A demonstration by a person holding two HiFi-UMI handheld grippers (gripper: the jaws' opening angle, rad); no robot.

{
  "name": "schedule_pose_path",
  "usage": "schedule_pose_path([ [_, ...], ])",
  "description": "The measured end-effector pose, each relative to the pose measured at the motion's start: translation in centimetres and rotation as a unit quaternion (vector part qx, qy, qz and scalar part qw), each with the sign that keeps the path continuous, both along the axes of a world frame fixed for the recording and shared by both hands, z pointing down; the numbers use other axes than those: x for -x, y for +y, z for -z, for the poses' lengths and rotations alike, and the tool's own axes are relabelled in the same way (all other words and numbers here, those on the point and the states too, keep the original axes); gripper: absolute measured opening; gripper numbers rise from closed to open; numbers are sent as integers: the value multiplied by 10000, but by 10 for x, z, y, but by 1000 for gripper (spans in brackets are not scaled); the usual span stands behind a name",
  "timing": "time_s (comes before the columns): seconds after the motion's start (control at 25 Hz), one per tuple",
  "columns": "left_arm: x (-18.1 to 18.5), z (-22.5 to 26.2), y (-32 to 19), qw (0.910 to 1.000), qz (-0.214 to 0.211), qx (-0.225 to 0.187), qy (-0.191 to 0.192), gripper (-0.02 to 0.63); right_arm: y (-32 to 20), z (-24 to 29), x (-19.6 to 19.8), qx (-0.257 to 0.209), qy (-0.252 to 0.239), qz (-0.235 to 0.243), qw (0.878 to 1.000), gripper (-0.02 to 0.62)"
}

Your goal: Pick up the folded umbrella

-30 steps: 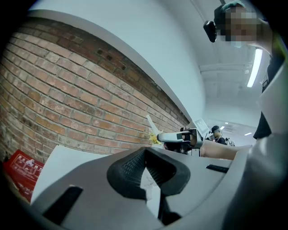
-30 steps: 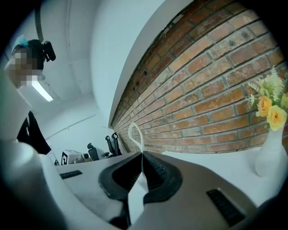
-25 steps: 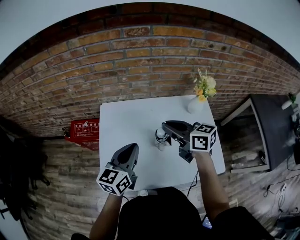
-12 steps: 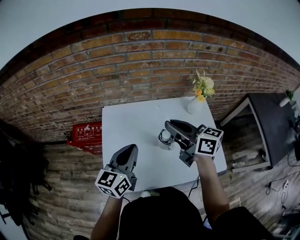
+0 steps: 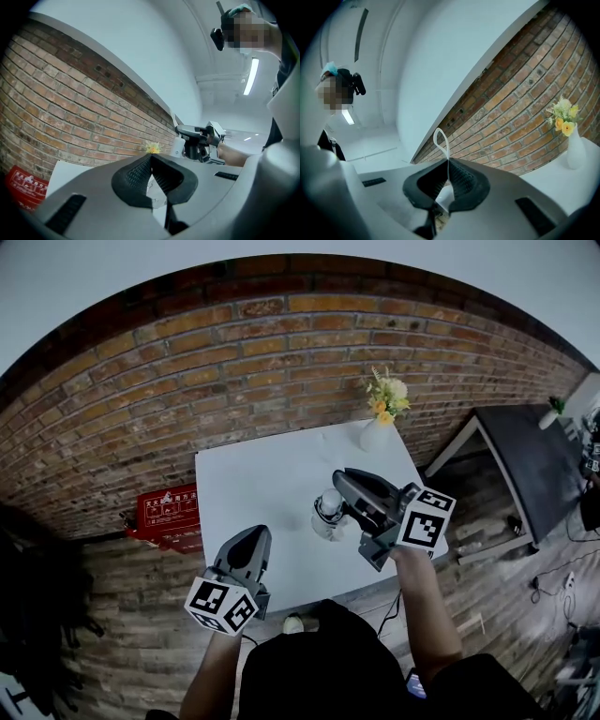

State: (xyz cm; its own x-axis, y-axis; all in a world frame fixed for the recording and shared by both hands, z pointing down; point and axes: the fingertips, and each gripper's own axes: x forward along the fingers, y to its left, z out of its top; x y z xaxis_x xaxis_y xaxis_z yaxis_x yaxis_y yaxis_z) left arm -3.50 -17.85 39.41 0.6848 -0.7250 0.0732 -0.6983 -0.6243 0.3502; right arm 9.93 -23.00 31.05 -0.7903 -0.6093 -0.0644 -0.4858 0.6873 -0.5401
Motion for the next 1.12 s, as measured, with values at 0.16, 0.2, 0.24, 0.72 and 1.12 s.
schedule_pose_path([
  [0.16, 2, -2, 12, 9999, -150, 4, 22, 14, 19, 2, -2, -2, -6, -212, 9998, 25],
  [0.2, 2, -1, 14, 9998, -174, 3, 25, 14, 23, 2, -2, 0, -4, -254, 9997, 25],
  [0.24, 1, -1, 16, 9998, -200, 1, 32, 14, 27, 3, -3, 0, -6, -294, 9996, 25],
  [0.72, -15, 9, 29, 9998, -194, -100, 46, 14, 64, 17, -23, -177, -175, -398, 9989, 25],
  [1.12, -31, 34, 34, 9997, 83, -243, -56, 14, 81, 19, -57, -291, 83, -326, 9990, 25],
])
